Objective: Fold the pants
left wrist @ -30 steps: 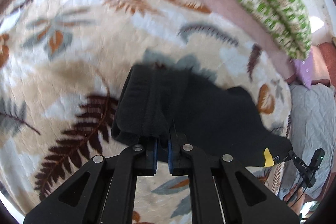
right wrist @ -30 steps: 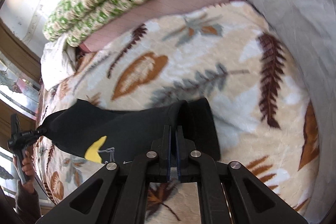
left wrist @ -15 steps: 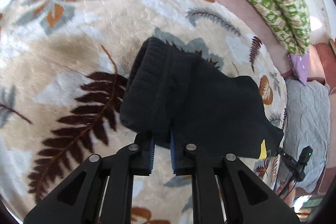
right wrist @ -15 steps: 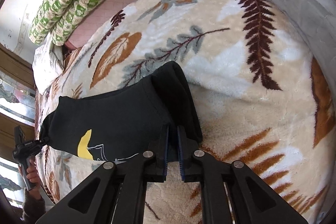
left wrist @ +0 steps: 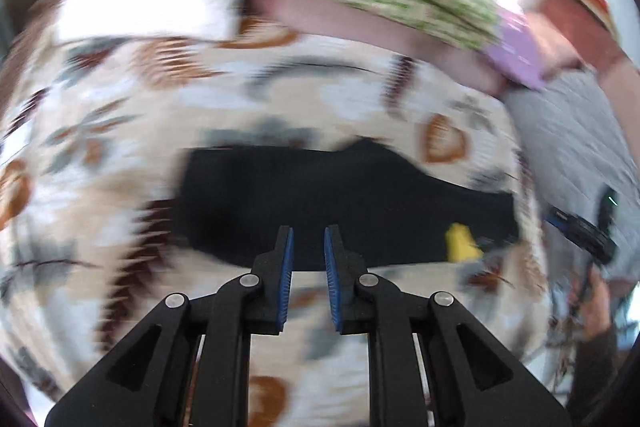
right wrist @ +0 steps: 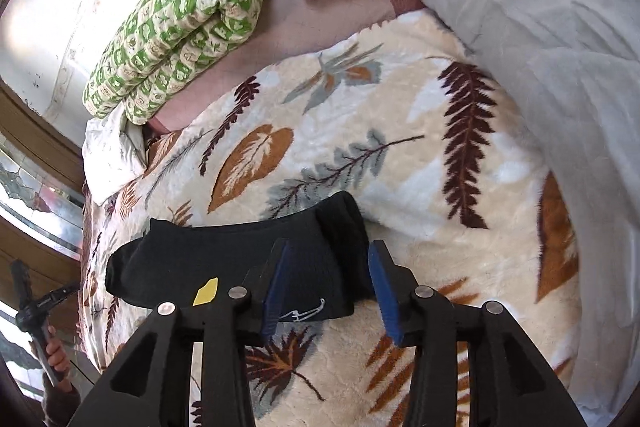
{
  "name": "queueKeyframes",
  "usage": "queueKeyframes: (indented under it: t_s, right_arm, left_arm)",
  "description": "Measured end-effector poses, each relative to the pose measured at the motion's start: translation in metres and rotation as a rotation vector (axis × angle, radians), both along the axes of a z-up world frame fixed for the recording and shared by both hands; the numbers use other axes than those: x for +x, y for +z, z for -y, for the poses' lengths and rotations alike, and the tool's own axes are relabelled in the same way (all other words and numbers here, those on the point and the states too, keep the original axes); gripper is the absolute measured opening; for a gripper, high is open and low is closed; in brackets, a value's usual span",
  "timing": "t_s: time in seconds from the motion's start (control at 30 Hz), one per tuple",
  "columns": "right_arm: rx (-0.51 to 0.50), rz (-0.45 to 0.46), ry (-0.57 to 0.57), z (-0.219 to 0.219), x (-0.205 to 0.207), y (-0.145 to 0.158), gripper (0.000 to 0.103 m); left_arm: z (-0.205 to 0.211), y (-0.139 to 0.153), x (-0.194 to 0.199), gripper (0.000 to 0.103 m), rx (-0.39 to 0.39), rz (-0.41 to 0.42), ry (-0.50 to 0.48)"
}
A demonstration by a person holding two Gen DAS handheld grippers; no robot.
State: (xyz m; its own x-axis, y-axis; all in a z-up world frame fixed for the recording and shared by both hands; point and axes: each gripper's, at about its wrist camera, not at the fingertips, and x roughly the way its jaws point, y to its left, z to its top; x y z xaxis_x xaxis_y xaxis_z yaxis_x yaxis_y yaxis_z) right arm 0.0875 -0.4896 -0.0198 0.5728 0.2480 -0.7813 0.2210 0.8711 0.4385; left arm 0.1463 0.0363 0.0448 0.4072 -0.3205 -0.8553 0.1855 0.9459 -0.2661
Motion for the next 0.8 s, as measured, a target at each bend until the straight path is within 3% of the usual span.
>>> queueKeyframes:
  t_s: [0.13, 0.27, 0.47, 0.7, 0.8]
  right_arm:
    - [0.030, -0.010, 0.032, -0.008, 0.015, -0.010, 0.043]
    - [0.021, -0.016, 0.130, -0.028, 0.031, -0.014, 0.043]
    - [0.001, -0.049, 0.161, -0.026, 0.049, -0.034, 0.043]
    - [0.017, -0.067, 0.187, -0.032, 0.064, -0.055, 0.043]
    - [0.002, -0.069, 0.212, -0.036, 0.068, -0.058, 0.051]
  left_arm:
    - [0.063, -0.005, 0.004, 0.013, -0.067, -0.036, -0.041]
    - [0.086, -0.018, 0.032, 0.013, -0.032, -0.058, -0.007]
    - [0.067, -0.026, 0.068, 0.013, 0.042, -0.066, 0.016]
    - [0.036, -0.043, 0.119, 0.013, 0.173, -0.107, -0.079]
    - [0.013, -0.048, 0.130, 0.013, 0.215, -0.123, -0.096]
